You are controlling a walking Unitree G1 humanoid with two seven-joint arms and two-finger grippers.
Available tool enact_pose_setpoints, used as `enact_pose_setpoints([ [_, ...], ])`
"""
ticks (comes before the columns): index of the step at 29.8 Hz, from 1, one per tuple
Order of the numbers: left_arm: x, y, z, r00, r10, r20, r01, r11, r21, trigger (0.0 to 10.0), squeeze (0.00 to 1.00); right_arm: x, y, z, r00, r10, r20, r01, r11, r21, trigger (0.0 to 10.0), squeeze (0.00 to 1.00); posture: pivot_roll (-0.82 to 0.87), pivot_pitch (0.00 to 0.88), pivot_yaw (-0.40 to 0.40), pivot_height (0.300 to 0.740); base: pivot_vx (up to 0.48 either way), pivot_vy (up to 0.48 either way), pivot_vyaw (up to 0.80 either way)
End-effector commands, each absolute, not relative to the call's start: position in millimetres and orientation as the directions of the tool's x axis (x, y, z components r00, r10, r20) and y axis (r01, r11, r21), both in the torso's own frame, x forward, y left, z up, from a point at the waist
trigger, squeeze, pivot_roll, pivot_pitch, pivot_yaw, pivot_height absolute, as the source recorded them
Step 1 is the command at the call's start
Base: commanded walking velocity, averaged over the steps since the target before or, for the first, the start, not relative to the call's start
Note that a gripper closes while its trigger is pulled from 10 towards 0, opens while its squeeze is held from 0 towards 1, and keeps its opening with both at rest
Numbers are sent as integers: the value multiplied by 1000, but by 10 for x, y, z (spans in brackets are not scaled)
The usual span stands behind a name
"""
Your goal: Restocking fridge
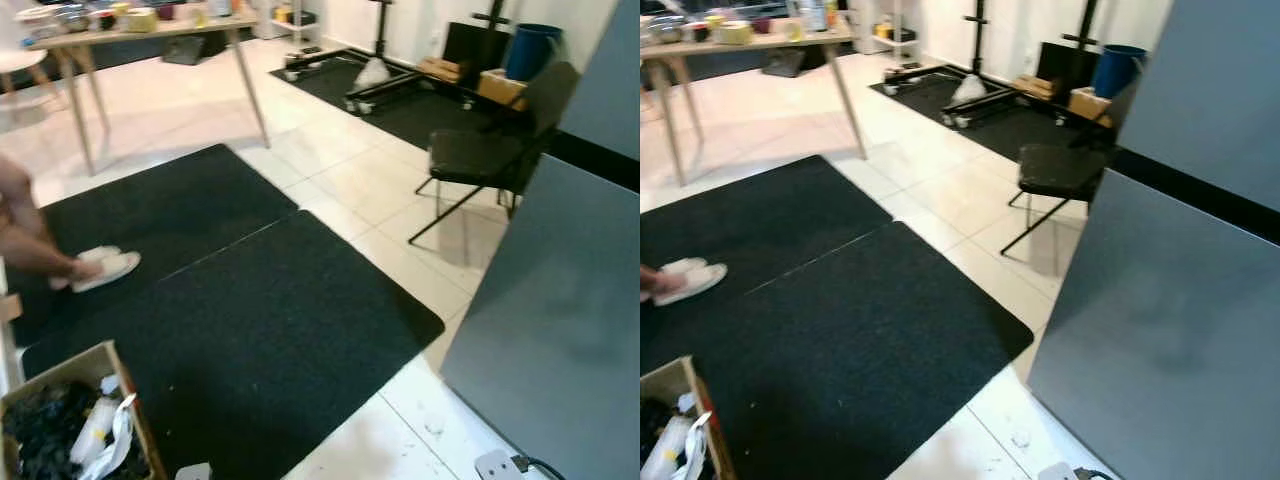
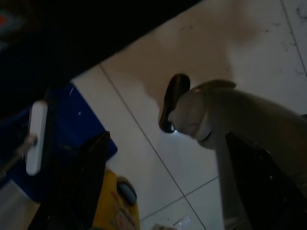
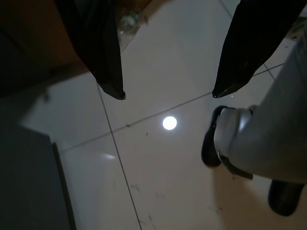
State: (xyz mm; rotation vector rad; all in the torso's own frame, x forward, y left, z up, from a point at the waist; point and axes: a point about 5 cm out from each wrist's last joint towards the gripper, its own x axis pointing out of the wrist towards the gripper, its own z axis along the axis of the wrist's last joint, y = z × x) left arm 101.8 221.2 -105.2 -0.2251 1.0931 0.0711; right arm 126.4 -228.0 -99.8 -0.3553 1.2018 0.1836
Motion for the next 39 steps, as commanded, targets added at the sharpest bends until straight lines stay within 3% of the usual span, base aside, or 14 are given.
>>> enact_pose_setpoints([
  [1,1005,2219,-1054,453,-54,-890,-159,977,-140,10000,0,1301,-2253,-992,364,-42,-930,-327,930,-170,10000,0,-54,0,-8,740,270,0,0],
  [39,998,2209,-1058,448,-60,-892,-145,980,-139,10000,0,1276,-2254,-1000,362,-43,-931,-325,930,-169,10000,0,-56,0,-7,740,276,0,0],
])
